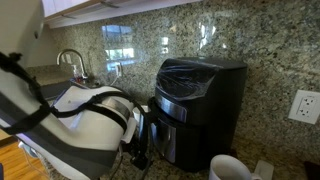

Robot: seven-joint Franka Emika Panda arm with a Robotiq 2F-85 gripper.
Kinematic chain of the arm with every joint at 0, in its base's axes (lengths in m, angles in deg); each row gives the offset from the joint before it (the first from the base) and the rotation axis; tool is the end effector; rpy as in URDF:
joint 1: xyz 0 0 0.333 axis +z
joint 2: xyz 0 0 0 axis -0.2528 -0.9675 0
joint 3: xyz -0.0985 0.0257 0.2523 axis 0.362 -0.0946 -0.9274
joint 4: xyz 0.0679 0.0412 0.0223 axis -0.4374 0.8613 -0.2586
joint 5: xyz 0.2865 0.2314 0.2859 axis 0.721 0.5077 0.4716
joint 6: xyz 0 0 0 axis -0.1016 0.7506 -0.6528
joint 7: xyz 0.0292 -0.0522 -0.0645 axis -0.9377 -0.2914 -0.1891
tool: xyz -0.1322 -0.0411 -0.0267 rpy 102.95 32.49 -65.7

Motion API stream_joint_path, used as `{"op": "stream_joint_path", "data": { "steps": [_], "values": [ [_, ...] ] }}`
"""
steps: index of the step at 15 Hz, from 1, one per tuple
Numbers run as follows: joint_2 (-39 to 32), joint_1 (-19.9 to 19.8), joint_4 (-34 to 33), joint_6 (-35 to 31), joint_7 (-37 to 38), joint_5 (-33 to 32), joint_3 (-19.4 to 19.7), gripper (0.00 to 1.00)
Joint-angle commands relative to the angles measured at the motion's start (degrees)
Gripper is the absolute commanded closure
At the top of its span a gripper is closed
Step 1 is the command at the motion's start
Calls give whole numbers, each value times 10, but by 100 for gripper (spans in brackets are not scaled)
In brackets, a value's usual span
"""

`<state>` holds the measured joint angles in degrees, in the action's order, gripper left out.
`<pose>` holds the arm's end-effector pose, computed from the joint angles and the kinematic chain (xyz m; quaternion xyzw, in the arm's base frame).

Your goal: Open the air fryer basket then close the basket

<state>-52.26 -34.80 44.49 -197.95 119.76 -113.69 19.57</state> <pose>0.5160 -0.1577 0.0370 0.9310 -0.1943 0.3073 0.0321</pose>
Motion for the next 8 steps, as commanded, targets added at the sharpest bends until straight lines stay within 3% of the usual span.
{"op": "stream_joint_path", "data": {
  "steps": [1,8],
  "values": [
    [-11,-41,-1,11,25,-38,-31,0],
    [1,-96,9,12,27,-51,-88,0]
  ]
}}
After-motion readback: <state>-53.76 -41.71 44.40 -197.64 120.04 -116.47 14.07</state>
